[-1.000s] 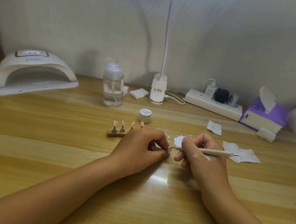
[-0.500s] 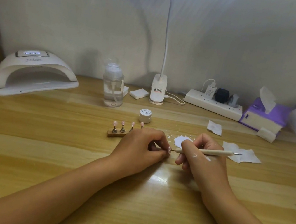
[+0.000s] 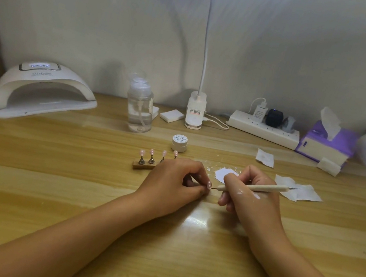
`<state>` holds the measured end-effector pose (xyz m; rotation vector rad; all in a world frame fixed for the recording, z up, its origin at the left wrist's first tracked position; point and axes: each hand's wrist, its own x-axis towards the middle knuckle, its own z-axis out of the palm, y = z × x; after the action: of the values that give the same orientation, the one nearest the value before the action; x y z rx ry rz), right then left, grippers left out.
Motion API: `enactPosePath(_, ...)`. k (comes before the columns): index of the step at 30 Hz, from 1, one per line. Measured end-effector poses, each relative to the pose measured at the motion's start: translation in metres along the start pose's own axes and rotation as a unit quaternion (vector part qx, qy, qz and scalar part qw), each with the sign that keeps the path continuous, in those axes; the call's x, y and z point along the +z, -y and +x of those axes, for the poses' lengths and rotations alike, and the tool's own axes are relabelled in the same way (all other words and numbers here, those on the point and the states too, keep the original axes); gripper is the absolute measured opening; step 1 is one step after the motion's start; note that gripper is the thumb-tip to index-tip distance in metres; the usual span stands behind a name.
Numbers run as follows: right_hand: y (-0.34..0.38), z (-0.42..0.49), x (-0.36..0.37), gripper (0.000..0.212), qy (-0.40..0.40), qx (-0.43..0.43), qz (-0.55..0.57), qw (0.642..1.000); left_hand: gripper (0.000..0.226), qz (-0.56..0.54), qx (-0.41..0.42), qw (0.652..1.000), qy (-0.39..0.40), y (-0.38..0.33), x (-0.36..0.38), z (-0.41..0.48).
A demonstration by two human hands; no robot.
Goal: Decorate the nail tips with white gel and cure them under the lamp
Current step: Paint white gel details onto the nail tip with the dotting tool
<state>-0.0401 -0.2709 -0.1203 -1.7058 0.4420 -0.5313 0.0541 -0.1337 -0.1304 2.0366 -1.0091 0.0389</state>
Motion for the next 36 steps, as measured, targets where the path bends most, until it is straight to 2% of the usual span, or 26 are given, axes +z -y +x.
enactPosePath(3,0.001,0.001,0.0,0.016,0.0,-0.004,-0.002,1.0,0.019,0.002,0.001,1.0,0.002,0.0,-0.001,0.0)
enactPosePath(6,-0.001,0.002,-0.002,0.028,-0.025,-0.025,0.047,0.998,0.016,0.003,-0.002,1.0,0.002,0.001,0.0,0.0)
enactPosePath(9,0.002,0.001,-0.003,0.022,-0.04,-0.037,0.093,0.994,0.016,0.003,-0.001,1.0,0.002,0.001,0.0,0.0)
enactPosePath(11,0.002,0.0,-0.003,0.025,-0.055,-0.054,0.104,0.992,0.018,0.004,0.0,1.0,0.004,0.002,0.0,0.0)
enactPosePath(15,-0.001,0.001,-0.002,0.034,-0.074,-0.099,0.068,0.99,0.02,-0.001,-0.006,1.0,-0.001,0.002,0.001,-0.002)
enactPosePath(26,0.002,-0.006,-0.002,0.009,-0.049,-0.144,0.013,0.988,0.011,0.031,0.017,0.998,-0.048,-0.004,0.0,-0.005)
enactPosePath(31,0.003,-0.008,-0.003,0.008,-0.053,-0.146,0.019,0.988,0.016,0.028,0.01,0.998,-0.053,-0.005,-0.001,-0.006)
enactPosePath(34,0.003,-0.01,-0.005,0.023,-0.037,-0.154,0.014,0.987,0.02,0.019,-0.005,0.998,-0.065,-0.006,0.0,-0.005)
enactPosePath(36,0.002,-0.011,-0.004,0.014,-0.034,-0.179,-0.034,0.983,0.022,0.011,-0.007,0.997,-0.082,-0.008,0.001,-0.005)
